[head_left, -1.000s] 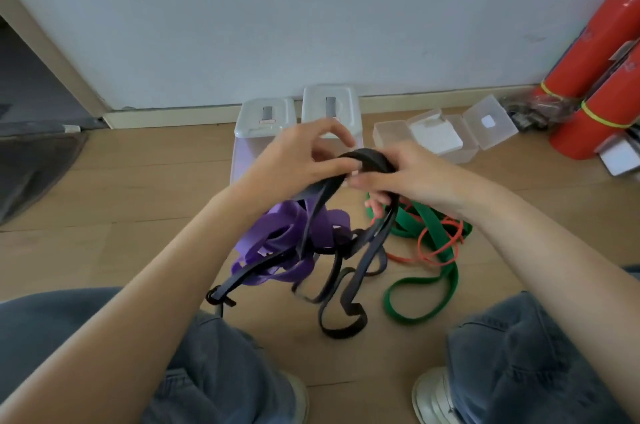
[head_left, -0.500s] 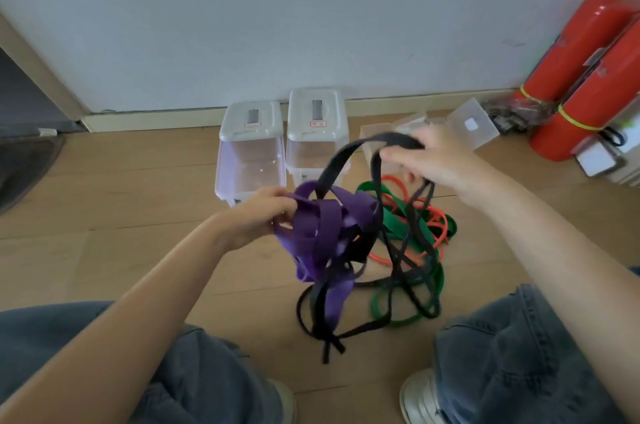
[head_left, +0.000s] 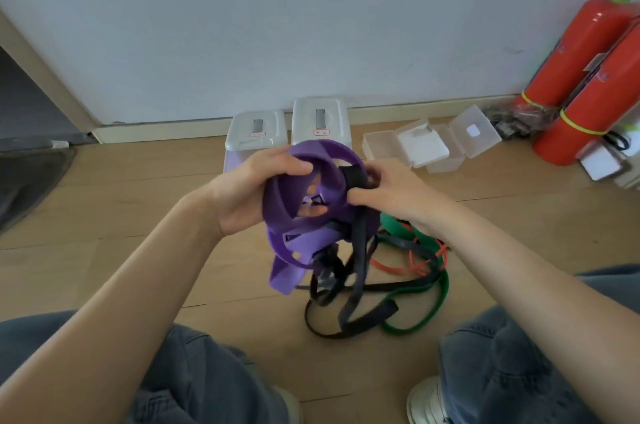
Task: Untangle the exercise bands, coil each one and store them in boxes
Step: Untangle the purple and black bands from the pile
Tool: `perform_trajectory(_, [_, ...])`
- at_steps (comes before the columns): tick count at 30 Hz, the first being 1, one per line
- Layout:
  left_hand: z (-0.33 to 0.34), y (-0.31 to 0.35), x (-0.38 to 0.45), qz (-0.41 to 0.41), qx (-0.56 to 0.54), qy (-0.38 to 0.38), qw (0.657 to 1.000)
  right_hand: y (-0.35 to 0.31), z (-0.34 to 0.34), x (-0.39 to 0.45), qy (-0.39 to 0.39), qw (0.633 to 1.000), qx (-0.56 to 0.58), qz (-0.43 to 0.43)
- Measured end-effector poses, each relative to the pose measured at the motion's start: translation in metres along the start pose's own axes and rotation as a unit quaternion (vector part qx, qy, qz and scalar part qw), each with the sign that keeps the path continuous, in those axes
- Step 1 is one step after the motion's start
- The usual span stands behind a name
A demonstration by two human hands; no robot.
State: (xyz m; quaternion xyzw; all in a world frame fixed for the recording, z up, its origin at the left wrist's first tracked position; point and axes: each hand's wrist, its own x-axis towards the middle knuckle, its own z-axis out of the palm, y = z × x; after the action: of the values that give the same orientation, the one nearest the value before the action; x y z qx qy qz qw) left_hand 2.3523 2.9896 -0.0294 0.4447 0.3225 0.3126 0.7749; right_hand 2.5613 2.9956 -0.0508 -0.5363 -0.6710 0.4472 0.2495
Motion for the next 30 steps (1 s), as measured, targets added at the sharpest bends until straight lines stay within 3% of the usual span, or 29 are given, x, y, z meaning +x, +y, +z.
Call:
perform_trajectory(2, [-0.011, -0.003, 0.001, -0.015, 0.088, 0.084, 0.992, 0.001, -0.008, 0.0, 0.032, 0.996, 0.069, 0.044])
perform_trajectory(4, [-0.022, -0.009, 0.006, -0.024, 0.193, 0.187, 0.963, 0.001, -0.014, -0.002, 0.015, 0.988, 0.134, 0.079])
perform_trajectory(6, [-0.029, -0.017, 0.011, -0.018, 0.268, 0.232, 0.935, -0.002, -0.018, -0.005, -0.009, 0.976, 0.198, 0.09])
perform_trajectory(9, [-0.043, -0.029, 0.011, 0.014, 0.408, 0.325, 0.853, -0.006, -0.027, -0.006, 0.0, 0.923, 0.369, 0.105])
perform_trajectory(10, [-0.046, -0.031, 0.008, 0.004, 0.383, 0.321, 0.866, -0.008, -0.032, -0.007, 0.009, 0.897, 0.426, 0.116])
perform_trajectory(12, [-0.04, -0.041, 0.002, -0.057, 0.229, 0.197, 0.952, -0.013, -0.039, -0.008, 0.02, 0.865, 0.485, 0.127])
perform_trajectory(13, [-0.032, -0.046, 0.001, -0.081, 0.183, 0.123, 0.972, -0.015, -0.039, -0.009, 0.017, 0.859, 0.497, 0.124])
perform_trajectory(15, [-0.012, -0.058, 0.008, -0.084, 0.178, 0.02, 0.98, -0.02, -0.032, -0.011, -0.006, 0.849, 0.517, 0.109])
perform_trajectory(16, [-0.002, -0.064, 0.014, -0.064, 0.186, 0.009, 0.98, -0.023, -0.028, -0.012, -0.02, 0.841, 0.531, 0.103])
perform_trajectory(19, [0.014, -0.07, 0.025, 0.008, 0.172, 0.087, 0.981, -0.025, -0.025, -0.008, 0.002, 0.833, 0.546, 0.092])
perform_trajectory(21, [0.014, -0.064, 0.025, 0.031, 0.179, 0.127, 0.975, -0.019, -0.03, -0.003, 0.073, 0.865, 0.482, 0.121])
perform_trajectory(22, [0.01, -0.059, 0.023, 0.035, 0.18, 0.152, 0.971, -0.012, -0.033, -0.001, 0.112, 0.915, 0.363, 0.135])
perform_trajectory(23, [0.005, -0.053, 0.02, 0.038, 0.178, 0.18, 0.967, -0.002, -0.037, 0.0, 0.115, 0.967, 0.17, 0.15])
perform_trajectory(24, [0.0, -0.047, 0.019, 0.042, 0.174, 0.197, 0.964, 0.005, -0.037, -0.001, 0.074, 0.984, -0.024, 0.161])
perform_trajectory(25, [-0.004, -0.04, 0.016, 0.046, 0.177, 0.2, 0.963, 0.011, -0.035, -0.003, 0.024, 0.973, -0.162, 0.166])
perform_trajectory(27, [-0.007, -0.028, 0.01, 0.05, 0.199, 0.192, 0.96, 0.015, -0.029, -0.005, -0.037, 0.969, -0.225, 0.092])
perform_trajectory(29, [-0.006, -0.016, 0.005, 0.057, 0.201, 0.18, 0.961, 0.005, -0.02, -0.008, -0.089, 0.979, -0.175, -0.05])
perform_trajectory(30, [-0.006, -0.01, 0.003, 0.063, 0.188, 0.174, 0.965, 0.001, -0.016, -0.008, -0.126, 0.981, -0.126, -0.08])
